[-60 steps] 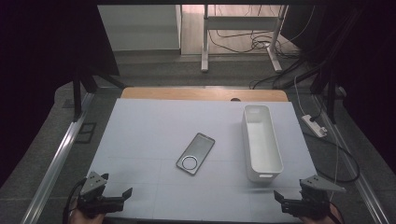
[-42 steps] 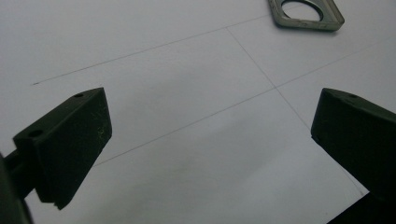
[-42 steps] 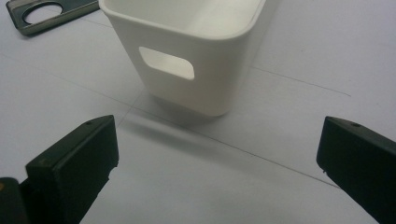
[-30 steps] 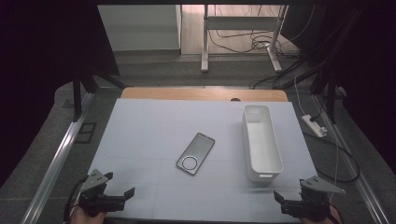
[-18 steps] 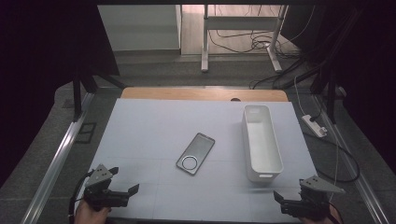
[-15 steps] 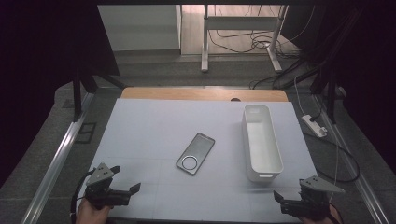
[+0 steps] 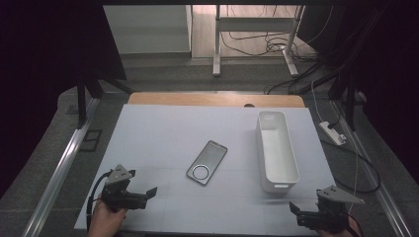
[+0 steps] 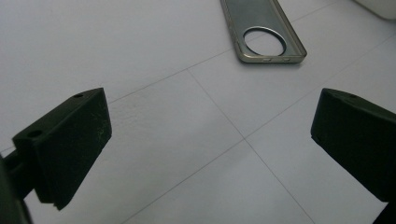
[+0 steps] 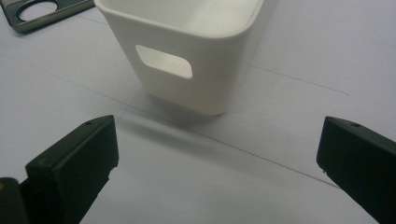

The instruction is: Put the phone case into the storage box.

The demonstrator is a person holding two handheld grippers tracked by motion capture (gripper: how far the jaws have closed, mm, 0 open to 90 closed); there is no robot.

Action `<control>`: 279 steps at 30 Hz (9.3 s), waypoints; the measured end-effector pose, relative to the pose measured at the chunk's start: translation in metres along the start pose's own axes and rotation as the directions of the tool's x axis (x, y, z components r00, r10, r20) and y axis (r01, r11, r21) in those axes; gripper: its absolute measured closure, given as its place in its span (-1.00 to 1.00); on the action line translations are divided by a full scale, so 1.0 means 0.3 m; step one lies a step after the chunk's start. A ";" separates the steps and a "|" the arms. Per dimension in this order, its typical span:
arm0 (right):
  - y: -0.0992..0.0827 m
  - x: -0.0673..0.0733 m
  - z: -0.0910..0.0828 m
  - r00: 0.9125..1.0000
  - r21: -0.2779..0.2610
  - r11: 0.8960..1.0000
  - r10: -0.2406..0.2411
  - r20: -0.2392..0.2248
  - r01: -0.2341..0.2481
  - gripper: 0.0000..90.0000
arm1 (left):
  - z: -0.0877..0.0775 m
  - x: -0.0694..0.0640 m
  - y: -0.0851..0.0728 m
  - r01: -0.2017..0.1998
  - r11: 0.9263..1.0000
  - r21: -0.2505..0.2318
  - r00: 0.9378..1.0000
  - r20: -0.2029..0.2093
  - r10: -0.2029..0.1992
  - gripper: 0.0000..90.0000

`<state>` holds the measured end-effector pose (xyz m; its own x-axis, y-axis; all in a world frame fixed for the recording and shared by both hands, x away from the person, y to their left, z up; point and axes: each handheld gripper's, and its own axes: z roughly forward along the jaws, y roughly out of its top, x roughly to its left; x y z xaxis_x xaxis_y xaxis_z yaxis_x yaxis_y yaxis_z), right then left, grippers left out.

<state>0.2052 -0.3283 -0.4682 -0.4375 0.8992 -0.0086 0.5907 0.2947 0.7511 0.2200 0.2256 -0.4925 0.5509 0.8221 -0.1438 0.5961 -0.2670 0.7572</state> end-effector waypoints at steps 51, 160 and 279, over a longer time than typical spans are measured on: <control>0.001 0.003 0.002 1.000 0.003 1.000 -0.006 0.006 0.006 -1.00 | 0.241 -0.043 0.257 -0.131 0.986 0.101 0.987 0.105 0.120 -1.00; 0.002 0.001 0.008 1.000 0.025 1.000 -0.013 -0.013 0.013 -1.00 | 0.493 0.002 0.285 -0.079 0.957 0.279 0.997 0.046 0.068 0.98; 0.001 -0.004 0.007 1.000 0.023 1.000 -0.003 -0.017 0.004 -0.99 | 0.694 -0.193 0.608 -0.243 0.947 0.211 0.965 0.150 0.215 0.56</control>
<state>0.2071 -0.3287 -0.4694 -0.4507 0.8927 -0.0003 0.6044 0.3054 0.7358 0.4183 0.0245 -0.4788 0.7472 0.6608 -0.0715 0.5534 -0.5590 0.6174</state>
